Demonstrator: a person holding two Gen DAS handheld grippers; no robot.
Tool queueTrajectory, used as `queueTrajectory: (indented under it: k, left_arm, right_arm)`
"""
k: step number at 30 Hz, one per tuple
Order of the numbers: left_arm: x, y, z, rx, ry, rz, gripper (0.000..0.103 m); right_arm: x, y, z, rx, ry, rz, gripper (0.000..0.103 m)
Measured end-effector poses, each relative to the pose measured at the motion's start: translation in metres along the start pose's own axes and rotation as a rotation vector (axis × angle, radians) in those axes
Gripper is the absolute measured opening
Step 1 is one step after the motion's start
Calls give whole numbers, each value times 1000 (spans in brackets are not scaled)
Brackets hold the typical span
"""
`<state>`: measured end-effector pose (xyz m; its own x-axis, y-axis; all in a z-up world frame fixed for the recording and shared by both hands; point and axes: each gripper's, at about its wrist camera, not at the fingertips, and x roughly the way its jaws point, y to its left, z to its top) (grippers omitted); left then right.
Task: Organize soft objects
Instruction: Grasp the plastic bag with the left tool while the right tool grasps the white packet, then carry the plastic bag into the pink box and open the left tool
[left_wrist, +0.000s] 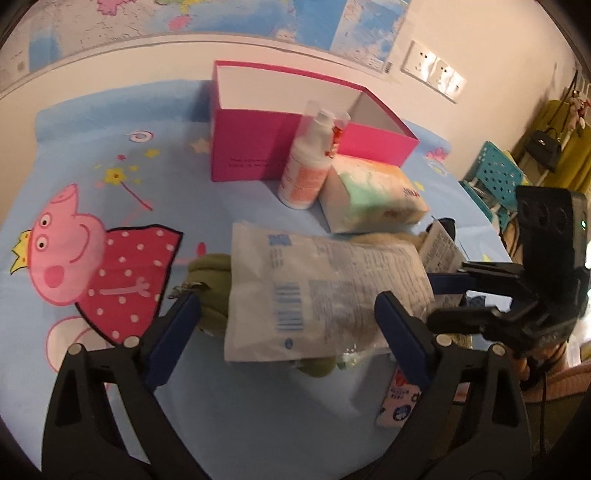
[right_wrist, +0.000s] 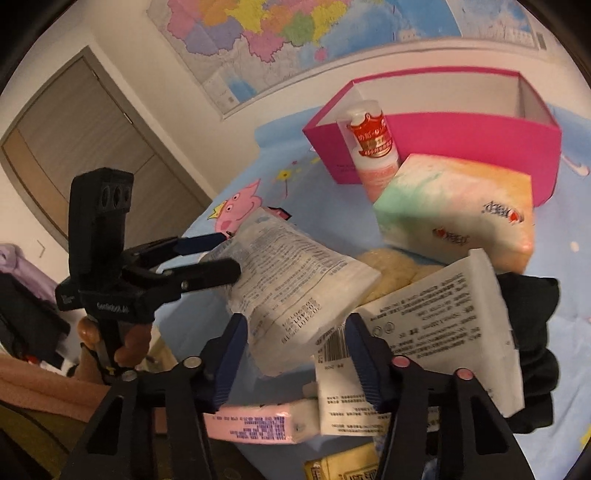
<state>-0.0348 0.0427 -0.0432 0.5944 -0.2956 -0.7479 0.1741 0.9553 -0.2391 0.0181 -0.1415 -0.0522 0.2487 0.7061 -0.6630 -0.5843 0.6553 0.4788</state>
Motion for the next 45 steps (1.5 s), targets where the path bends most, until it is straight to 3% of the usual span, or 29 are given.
queueTrajectory:
  k: [1, 3, 10, 13, 21, 31, 38, 45]
  left_arm:
    - [0, 0, 0, 2, 2, -1, 96]
    - [-1, 0, 1, -1, 10, -23, 95]
    - [-10, 0, 4, -9, 6, -41, 71]
    - [-16, 1, 6, -14, -8, -57, 66]
    - [-40, -7, 30, 28, -99, -61, 66]
    - [-52, -18, 98, 107, -208, -37, 66]
    - [-30, -9, 150, 89, -188, -56, 66]
    - [10, 0, 176, 77, -138, -45, 66]
  right_arm:
    - [2, 0, 1, 2, 0, -2, 45]
    - [3, -1, 1, 11, 0, 5, 30]
    - [0, 1, 4, -20, -36, -26, 22]
    - [-5, -1, 7, -23, -56, -29, 22]
    - [-32, 7, 29, -93, -113, -22, 21]
    - [-75, 18, 92, -199, -243, -61, 21]
    - [-72, -2, 134, -190, -268, -85, 21]
    - [-51, -40, 171, -110, -237, -86, 21]
